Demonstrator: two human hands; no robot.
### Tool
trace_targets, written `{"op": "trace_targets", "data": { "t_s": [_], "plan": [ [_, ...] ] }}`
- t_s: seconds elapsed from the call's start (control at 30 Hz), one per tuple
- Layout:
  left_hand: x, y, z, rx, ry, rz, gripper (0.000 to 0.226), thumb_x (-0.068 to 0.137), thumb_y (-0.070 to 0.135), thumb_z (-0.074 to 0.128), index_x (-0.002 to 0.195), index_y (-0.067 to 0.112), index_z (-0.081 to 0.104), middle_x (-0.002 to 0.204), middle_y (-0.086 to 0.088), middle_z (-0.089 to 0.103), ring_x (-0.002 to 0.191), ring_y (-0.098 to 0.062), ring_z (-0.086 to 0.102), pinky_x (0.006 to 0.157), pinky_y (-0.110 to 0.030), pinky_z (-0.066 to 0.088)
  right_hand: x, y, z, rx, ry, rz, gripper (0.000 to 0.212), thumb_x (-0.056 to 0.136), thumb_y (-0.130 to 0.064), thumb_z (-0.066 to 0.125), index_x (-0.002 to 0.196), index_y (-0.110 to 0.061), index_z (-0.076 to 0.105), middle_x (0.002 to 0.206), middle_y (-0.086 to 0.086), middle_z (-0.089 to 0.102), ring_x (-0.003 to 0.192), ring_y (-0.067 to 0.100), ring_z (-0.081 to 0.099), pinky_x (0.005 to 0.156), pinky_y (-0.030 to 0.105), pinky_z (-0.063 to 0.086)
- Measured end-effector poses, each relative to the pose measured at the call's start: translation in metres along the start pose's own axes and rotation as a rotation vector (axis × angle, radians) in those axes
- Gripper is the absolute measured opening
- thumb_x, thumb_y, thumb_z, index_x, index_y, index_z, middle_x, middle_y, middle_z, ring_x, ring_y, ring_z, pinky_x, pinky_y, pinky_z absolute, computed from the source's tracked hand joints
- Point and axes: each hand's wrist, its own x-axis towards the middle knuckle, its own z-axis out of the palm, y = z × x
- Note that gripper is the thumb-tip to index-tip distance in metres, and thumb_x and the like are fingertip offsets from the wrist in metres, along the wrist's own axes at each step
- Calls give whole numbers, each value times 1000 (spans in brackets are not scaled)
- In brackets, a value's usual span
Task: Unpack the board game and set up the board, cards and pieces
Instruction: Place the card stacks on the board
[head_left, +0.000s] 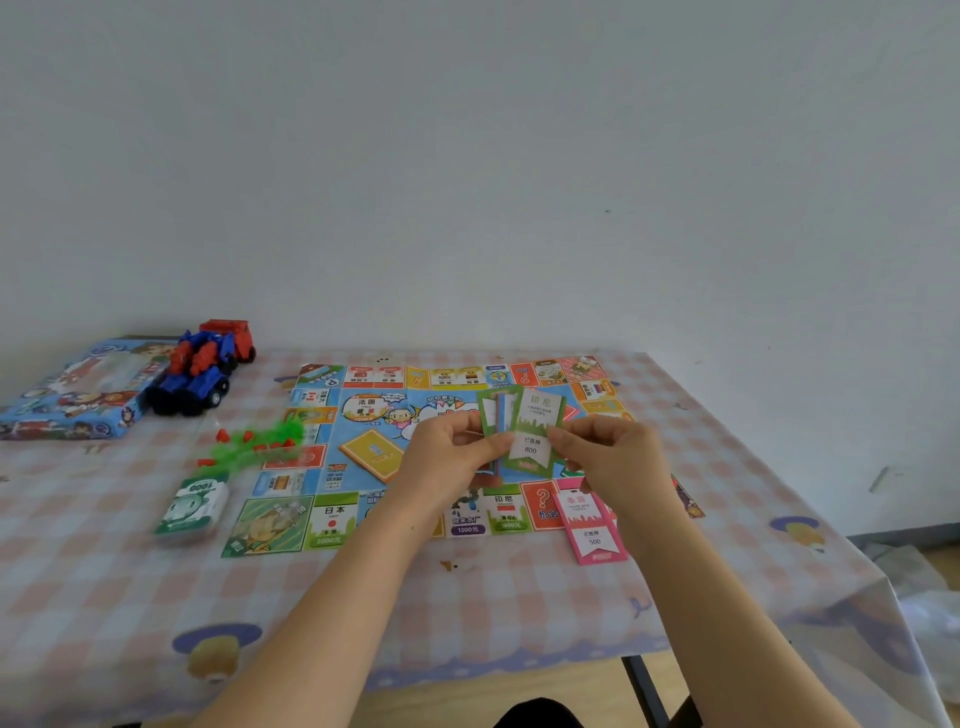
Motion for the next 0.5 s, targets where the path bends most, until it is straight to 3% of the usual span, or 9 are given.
{"op": "trace_targets", "data": {
  "t_s": [0.1,0.2,0.3,0.5],
  "plan": [
    [0,-2,-7,-14,80,7,3,85,12,68,88,11,68,78,-1,72,62,-10,68,59,-25,58,1,0,-3,47,38,25,13,84,-21,70,71,-19,67,76,1,70,64,13,57,55,26,50],
    [2,-4,-16,-45,215,9,1,85,12,68,85,12,67,76,-1,69,61,-11,65,55,-21,56,0,0,-9,-3,-92,87,4,81,-8,72,83,-9,70,78,10,71,59,13,59,48,21,49],
    [3,-6,-21,-60,257,4,5,85,13,69,81,15,66,80,-2,70,66,-13,66,55,-21,56,-6,3,-4,-206,-266,161,19,75,-7,77,91,-12,68,75,8,71,51,11,61,44,19,47],
    [2,-4,-22,-38,253,0,6,85,14,69,81,15,64,81,-2,69,67,-12,67,53,-19,55,-6,12,7,-371,-284,190,33,70,-12,82,95,-19,63,66,3,68,42,7,57,52,27,55]
  ]
}}
